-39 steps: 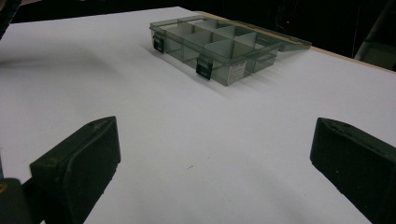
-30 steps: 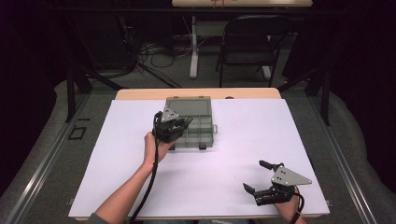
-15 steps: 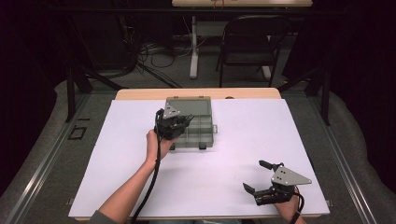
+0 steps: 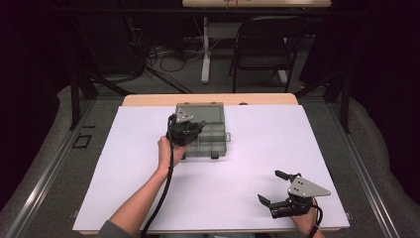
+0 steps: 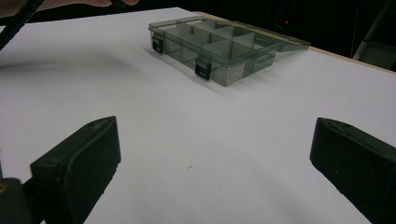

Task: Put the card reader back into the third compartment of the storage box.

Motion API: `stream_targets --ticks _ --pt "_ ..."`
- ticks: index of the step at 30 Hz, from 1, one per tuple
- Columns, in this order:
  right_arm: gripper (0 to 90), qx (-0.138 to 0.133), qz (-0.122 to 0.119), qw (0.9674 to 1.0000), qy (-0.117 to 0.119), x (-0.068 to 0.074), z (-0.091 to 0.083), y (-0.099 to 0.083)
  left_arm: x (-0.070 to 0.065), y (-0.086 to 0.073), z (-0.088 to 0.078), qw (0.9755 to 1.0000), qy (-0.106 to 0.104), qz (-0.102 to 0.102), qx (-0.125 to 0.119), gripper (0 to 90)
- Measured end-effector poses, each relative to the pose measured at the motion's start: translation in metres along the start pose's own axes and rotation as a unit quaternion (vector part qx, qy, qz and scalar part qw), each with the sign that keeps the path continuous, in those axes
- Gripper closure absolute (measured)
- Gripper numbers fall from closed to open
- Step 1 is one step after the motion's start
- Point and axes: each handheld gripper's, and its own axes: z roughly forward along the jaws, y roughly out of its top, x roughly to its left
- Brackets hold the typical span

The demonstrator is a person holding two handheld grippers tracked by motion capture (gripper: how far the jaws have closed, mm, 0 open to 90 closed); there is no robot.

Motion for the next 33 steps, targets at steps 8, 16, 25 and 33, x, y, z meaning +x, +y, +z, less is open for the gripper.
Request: stream_targets --ticks 8,16,25,33 --pt "1.4 -0.001 0.001 1.0000 -0.001 -0.001 0.000 0.000 0.002 0.003 0.010 0.9999 0.006 -0.002 0.010 73.2" --pt "1.4 0.001 -0.001 1.0000 0.000 0.000 0.000 0.000 0.001 0.006 0.018 0.9997 0.011 -0.002 0.020 73.2" --pt "1.4 0.002 -0.001 1.0000 -0.002 0.000 -0.001 0.000 0.001 0.005 0.026 0.9994 0.017 -0.005 0.030 73.1" --pt "1.5 0.002 0.001 1.0000 -0.001 0.000 -0.001 0.000 0.004 0.002 0.033 0.9989 0.024 -0.015 0.038 73.1"
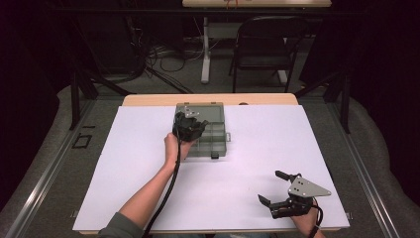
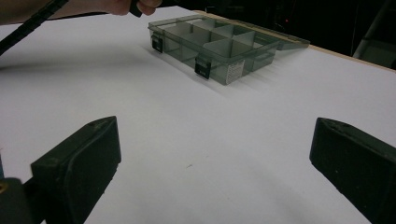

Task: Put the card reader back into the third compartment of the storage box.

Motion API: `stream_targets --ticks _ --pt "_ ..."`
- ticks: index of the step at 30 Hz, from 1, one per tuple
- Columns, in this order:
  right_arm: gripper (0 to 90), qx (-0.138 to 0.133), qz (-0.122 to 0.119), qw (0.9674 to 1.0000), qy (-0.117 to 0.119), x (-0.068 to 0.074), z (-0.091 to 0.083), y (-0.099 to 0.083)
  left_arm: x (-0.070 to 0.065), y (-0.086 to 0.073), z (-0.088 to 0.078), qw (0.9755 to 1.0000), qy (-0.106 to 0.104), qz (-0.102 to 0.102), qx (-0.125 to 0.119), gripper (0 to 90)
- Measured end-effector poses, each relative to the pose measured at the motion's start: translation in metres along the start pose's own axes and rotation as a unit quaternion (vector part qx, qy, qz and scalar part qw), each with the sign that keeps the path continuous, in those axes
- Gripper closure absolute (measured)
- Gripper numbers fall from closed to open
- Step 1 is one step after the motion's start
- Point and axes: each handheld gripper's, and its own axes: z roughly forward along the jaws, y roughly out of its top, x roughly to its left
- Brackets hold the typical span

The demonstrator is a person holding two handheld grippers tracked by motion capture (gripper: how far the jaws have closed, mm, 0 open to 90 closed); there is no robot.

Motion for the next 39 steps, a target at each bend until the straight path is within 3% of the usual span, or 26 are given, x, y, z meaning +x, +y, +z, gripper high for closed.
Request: stream_targets --ticks 13,18,19,20,23,24,25,26,31,39 --pt "1.5 0.000 -0.003 1.0000 0.000 0.000 0.000 0.000 -0.003 0.003 0.009 0.9999 0.005 0.005 0.013 73.1" --pt "1.5 0.001 0.000 1.0000 0.001 0.000 0.000 0.000 -0.006 0.004 0.017 0.9994 0.005 0.012 0.032 72.4" --pt "1.5 -0.002 -0.001 1.0000 0.001 0.000 0.000 0.000 -0.007 0.004 0.018 0.9994 0.008 0.013 0.032 61.5" --pt "1.5 -0.002 -0.001 1.0000 0.001 0.000 0.000 0.000 -0.007 0.004 0.019 0.9993 0.006 0.013 0.035 61.5" --pt "1.5 -0.001 -0.001 1.0000 0.000 0.000 -0.001 0.000 -0.008 0.005 0.016 0.9994 0.004 0.012 0.033 40.0" --pt "1.5 0.001 0.000 1.0000 0.001 0.000 -0.002 0.000 -0.008 0.005 0.014 0.9994 0.002 0.014 0.031 26.9" --pt "1.5 0.001 0.000 1.0000 0.001 0.000 -0.002 0.000 -0.008 0.006 0.011 0.9994 -0.002 0.015 0.032 26.9" --pt "1.5 -0.003 0.000 1.0000 0.001 0.000 -0.001 0.000 -0.008 0.007 0.008 0.9993 -0.006 0.017 0.032 18.3" --pt "1.5 -0.002 0.001 1.0000 0.001 0.000 -0.001 0.000 -0.008 0.008 -0.008 0.9989 -0.022 0.032 0.027 11.2" --pt "1.5 -0.002 0.001 1.0000 0.002 0.000 -0.001 0.000 -0.008 -0.003 -0.044 0.9973 -0.038 0.059 0.018 10.5"
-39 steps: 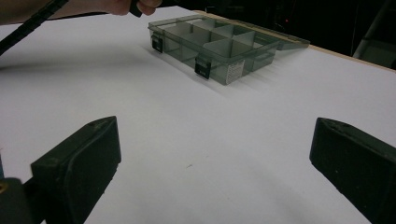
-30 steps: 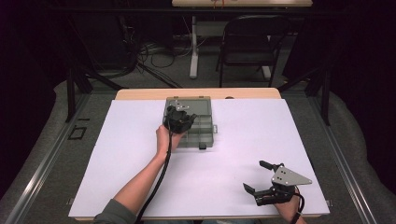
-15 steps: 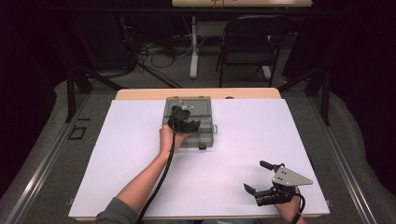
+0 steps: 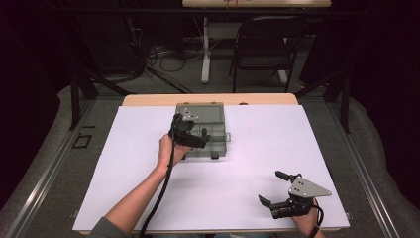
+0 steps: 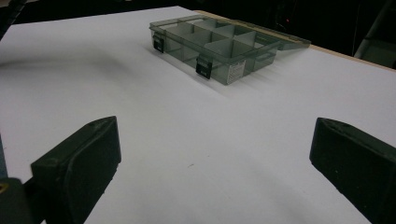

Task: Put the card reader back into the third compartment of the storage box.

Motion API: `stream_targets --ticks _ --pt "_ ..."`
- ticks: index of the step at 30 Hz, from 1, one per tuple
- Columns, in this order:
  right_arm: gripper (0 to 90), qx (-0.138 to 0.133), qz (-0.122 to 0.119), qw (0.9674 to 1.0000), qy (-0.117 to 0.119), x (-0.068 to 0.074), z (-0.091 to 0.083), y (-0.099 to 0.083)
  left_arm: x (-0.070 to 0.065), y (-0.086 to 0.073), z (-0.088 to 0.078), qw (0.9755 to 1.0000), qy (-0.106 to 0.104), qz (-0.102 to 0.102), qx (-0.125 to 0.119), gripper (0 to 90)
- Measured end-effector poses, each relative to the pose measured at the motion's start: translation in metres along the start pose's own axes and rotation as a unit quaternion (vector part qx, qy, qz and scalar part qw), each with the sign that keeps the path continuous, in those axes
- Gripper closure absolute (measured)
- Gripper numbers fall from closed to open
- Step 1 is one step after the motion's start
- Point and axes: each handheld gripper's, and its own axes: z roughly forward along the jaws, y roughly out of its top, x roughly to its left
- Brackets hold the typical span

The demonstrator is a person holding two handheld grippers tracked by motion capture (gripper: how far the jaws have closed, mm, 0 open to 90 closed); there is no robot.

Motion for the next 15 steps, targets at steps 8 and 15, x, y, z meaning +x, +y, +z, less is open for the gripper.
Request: stream_targets --ticks 8,15 --pt "1.5 0.003 0.004 1.0000 0.001 0.000 0.000 0.000 -0.004 -0.025 -0.040 0.9997 -0.006 0.016 -0.017 10.3" --pt "1.5 0.006 -0.001 1.0000 0.002 0.000 0.000 0.001 -0.011 -0.046 -0.070 0.9988 -0.011 0.018 -0.044 9.9"
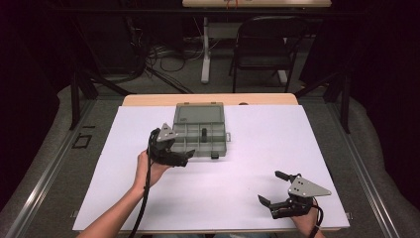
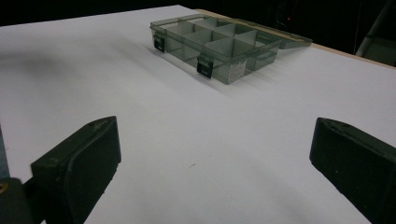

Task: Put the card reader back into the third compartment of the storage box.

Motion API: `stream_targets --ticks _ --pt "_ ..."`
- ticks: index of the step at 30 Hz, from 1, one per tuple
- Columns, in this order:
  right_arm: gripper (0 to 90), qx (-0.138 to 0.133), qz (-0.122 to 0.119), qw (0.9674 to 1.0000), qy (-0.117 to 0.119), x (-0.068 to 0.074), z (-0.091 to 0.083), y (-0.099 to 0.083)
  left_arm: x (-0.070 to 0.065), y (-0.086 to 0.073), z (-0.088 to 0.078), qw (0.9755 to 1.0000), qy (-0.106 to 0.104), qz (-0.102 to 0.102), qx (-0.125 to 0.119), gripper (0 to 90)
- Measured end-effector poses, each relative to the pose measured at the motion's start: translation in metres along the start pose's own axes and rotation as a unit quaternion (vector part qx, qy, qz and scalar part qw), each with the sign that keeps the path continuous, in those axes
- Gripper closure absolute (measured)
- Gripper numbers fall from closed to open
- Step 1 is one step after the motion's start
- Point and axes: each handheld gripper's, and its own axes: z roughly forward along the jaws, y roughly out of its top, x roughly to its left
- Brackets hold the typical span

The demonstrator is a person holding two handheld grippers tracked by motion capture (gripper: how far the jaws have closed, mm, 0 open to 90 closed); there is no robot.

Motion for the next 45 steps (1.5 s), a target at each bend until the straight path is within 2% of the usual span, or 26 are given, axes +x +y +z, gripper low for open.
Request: stream_targets --ticks 9,10,14,22,24,32,37,42,45 --pt "1.5 0.002 0.001 1.0000 0.000 0.000 0.000 0.000 -0.016 -0.034 -0.027 0.9997 -0.005 0.004 -0.025 9.9" --pt "1.4 0.002 0.001 1.0000 0.001 0.001 0.000 0.000 -0.018 -0.043 -0.032 0.9995 -0.005 0.003 -0.030 9.9" --pt "1.4 0.003 0.001 1.0000 0.001 0.001 0.000 0.000 -0.020 -0.059 -0.040 0.9992 0.000 -0.007 -0.039 9.9" --pt "1.4 0.005 0.002 1.0000 0.001 0.001 0.001 0.000 -0.022 -0.081 -0.052 0.9988 0.009 -0.009 -0.048 9.9" --pt "1.5 0.005 0.003 1.0000 0.003 0.001 0.002 0.000 -0.021 -0.087 -0.057 0.9981 0.015 -0.010 -0.058 9.9" --pt "1.4 0.006 0.003 1.0000 0.002 0.001 0.002 -0.001 -0.024 -0.107 -0.065 0.9967 0.017 -0.007 -0.079 9.9" --pt "1.5 0.009 0.003 0.9999 0.004 0.000 0.003 -0.001 -0.024 -0.122 -0.069 0.9951 0.023 -0.015 -0.095 9.9" --pt "1.4 0.010 0.002 0.9999 0.005 0.001 0.003 -0.001 -0.021 -0.126 -0.068 0.9942 0.017 -0.021 -0.104 9.9" --pt "1.4 0.010 0.002 0.9999 0.005 0.000 0.003 -0.001 -0.019 -0.128 -0.067 0.9942 0.021 -0.023 -0.103 9.9"
